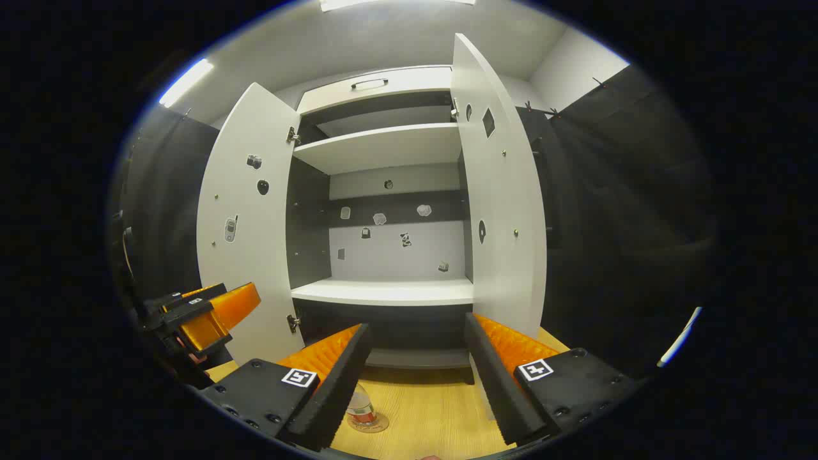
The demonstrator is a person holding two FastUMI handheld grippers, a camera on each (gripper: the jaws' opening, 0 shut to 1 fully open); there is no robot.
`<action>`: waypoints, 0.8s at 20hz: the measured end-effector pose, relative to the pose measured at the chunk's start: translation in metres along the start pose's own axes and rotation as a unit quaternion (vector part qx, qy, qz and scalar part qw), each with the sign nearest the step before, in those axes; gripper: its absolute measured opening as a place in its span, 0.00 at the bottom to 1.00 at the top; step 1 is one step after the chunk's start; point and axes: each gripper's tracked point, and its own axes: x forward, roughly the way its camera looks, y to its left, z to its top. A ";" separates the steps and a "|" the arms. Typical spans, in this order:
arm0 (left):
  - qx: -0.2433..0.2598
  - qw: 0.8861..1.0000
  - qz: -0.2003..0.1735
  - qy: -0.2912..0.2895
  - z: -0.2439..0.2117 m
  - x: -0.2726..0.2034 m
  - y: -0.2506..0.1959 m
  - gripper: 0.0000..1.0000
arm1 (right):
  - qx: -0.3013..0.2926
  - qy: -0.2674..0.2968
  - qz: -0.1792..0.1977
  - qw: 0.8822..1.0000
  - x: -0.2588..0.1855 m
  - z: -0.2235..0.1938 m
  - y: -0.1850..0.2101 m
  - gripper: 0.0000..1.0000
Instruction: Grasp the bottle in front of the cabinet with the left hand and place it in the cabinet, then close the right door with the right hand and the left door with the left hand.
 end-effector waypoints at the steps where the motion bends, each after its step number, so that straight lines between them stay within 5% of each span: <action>1: 0.003 1.000 -0.001 -0.001 0.000 0.000 0.002 0.95 | 0.004 -0.001 0.001 1.000 0.001 0.001 0.002 0.98; 16: 0.011 1.000 -0.001 0.004 0.002 0.006 0.012 0.94 | 0.008 -0.012 -0.031 0.999 0.015 0.000 -0.014 0.98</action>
